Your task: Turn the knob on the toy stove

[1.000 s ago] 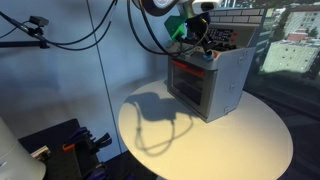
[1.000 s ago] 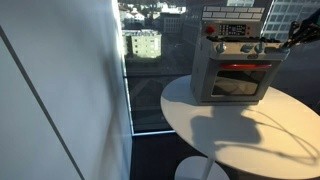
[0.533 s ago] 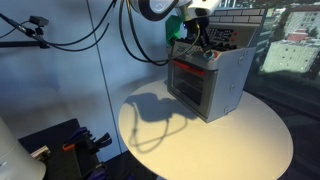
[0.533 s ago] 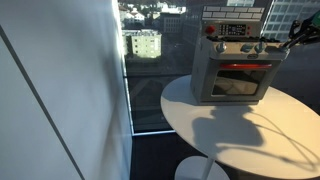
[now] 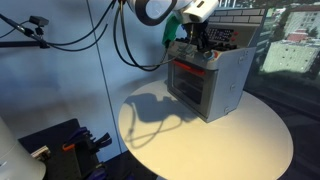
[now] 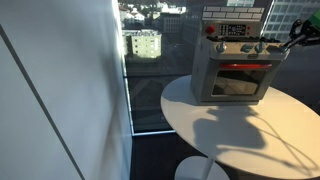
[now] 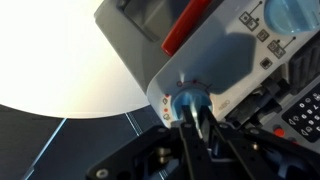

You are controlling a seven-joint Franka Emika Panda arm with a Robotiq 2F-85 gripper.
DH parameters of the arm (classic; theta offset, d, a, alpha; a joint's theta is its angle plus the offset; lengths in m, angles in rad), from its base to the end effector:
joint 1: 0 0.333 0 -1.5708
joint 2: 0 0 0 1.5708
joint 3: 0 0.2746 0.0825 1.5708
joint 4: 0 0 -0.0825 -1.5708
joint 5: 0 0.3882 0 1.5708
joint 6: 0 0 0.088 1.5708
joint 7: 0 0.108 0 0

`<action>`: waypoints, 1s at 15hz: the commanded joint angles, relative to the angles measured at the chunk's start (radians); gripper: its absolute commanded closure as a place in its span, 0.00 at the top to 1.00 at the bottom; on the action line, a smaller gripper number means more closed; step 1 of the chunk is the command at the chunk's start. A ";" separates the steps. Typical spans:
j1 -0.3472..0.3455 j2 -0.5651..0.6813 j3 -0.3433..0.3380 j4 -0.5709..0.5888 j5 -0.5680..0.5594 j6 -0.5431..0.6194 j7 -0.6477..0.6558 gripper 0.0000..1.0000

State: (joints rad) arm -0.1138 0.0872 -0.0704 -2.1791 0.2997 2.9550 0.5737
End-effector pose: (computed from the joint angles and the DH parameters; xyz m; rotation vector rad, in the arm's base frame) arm 0.5782 -0.1272 0.3845 -2.3676 1.3404 -0.9088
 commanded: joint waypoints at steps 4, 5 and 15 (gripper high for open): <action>0.005 -0.009 0.004 -0.002 0.072 0.106 0.069 0.05; 0.006 -0.011 0.004 -0.004 0.071 0.111 0.073 0.06; 0.005 -0.026 0.007 -0.009 0.055 0.190 0.066 0.99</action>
State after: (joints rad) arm -0.1062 0.0809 -0.0684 -2.1926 0.3473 3.1550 0.6457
